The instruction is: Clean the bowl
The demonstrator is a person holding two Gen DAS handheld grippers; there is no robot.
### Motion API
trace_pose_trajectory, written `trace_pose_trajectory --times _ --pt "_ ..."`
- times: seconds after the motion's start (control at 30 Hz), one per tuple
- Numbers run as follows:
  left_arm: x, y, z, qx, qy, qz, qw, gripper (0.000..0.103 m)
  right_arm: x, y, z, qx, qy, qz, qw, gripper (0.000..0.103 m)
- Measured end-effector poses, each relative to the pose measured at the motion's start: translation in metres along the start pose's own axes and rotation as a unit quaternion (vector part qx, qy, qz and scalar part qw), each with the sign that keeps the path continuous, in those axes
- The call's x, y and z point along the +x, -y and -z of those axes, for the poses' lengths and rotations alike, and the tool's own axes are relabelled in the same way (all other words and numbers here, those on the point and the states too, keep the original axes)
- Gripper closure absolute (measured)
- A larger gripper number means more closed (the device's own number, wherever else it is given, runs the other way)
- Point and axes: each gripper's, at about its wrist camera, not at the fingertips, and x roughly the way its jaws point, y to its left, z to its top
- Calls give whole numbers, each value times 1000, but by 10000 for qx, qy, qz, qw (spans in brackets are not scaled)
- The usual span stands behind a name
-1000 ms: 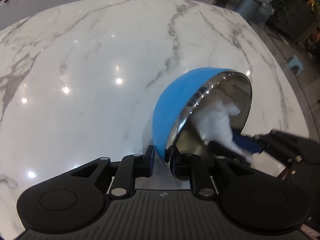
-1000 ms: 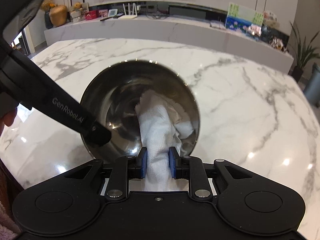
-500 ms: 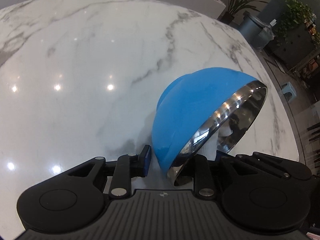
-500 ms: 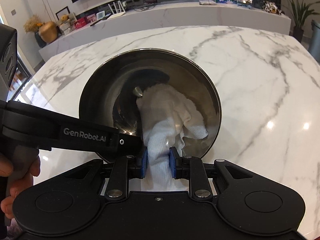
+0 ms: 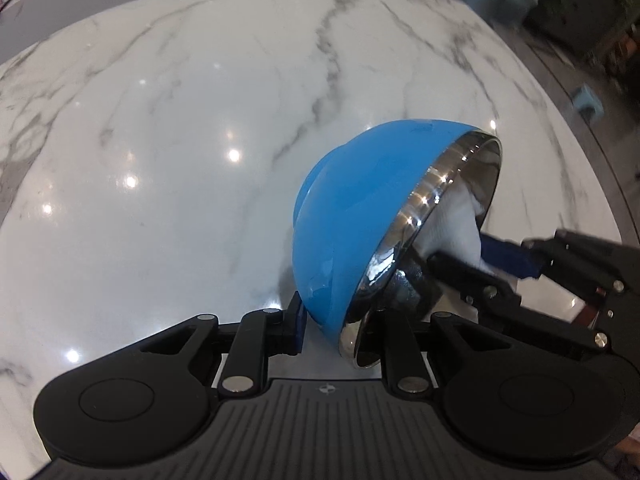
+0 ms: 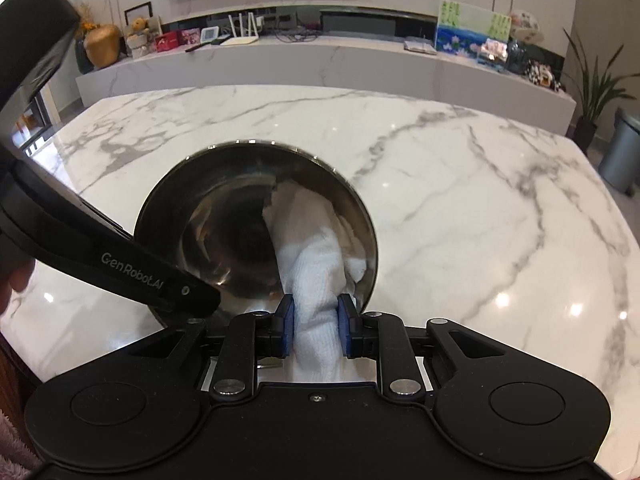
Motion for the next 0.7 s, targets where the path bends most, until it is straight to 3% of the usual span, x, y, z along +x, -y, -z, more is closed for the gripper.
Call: trace_pose_trajectory --times 0.2,0.37,0.63,0.7 --pt "-1 -5 3 -271 213 141 9993 86 7 0 -1 58 -108 -109 9999 84" --pt "2 -5 5 -490 440 250 9975 77 14 4 1 383 -298 -263 9985 83" --pt "15 -3 10 -743 571 434 9947 77 16 3 5 609 -386 -438 9964 82" --pt "14 -3 9 -731 562 393 9950 82 15 2 5 579 -382 -416 9967 82"
